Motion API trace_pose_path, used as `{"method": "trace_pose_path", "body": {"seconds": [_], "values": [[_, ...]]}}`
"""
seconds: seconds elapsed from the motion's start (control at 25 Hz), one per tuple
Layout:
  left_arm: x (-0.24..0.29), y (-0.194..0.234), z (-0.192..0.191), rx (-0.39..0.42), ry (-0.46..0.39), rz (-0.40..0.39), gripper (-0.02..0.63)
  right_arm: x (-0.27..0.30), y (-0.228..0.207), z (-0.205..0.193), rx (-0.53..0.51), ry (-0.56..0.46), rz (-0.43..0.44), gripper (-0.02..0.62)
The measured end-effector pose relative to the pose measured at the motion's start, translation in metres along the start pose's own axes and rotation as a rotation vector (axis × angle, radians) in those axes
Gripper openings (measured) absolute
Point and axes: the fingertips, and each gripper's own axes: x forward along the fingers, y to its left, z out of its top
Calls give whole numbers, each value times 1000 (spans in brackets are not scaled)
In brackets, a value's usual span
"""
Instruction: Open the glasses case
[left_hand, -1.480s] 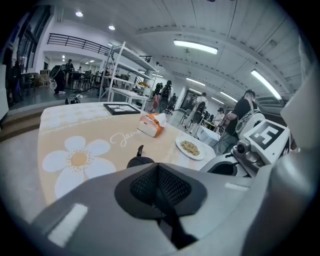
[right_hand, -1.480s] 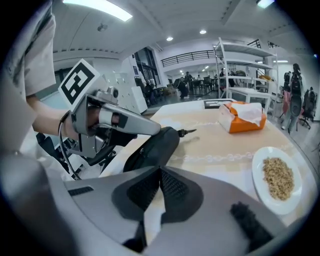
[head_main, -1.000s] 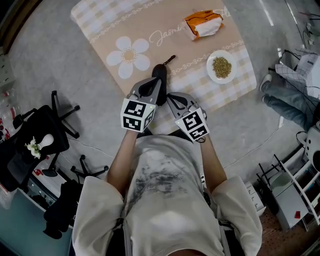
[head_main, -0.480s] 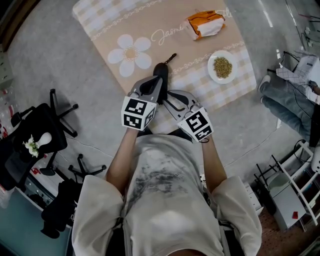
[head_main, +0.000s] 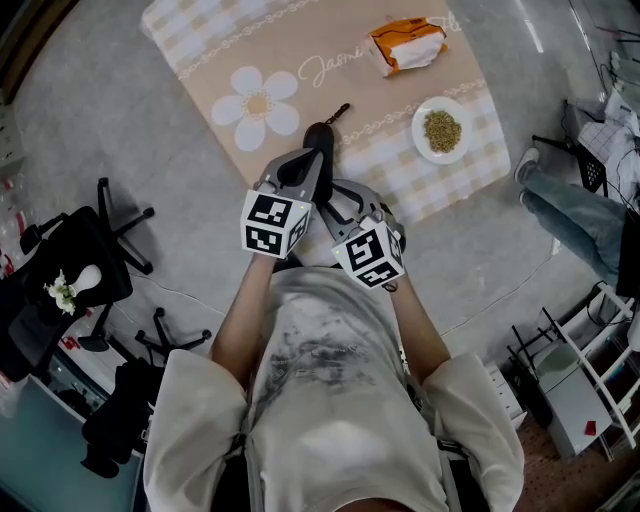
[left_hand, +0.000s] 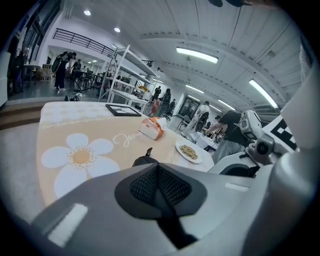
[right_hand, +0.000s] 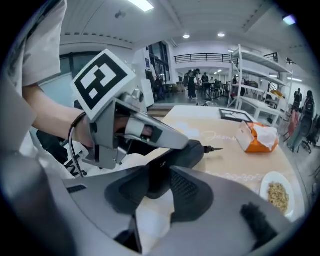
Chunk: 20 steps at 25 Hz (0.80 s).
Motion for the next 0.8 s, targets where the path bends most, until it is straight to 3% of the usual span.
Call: {"method": "trace_pose_path", "body": {"seconds": [0.36, 0.64, 0.8], "values": [[-1, 1, -1, -2, -6, 2, 5, -7, -9, -3, 123, -29, 16, 15], [-1, 2, -2, -6, -8, -4, 5, -6, -11, 2, 141, -21, 82, 14], [-2, 3, -1, -8, -14, -6, 5, -9, -16, 6, 163, -40, 59, 14]]}}
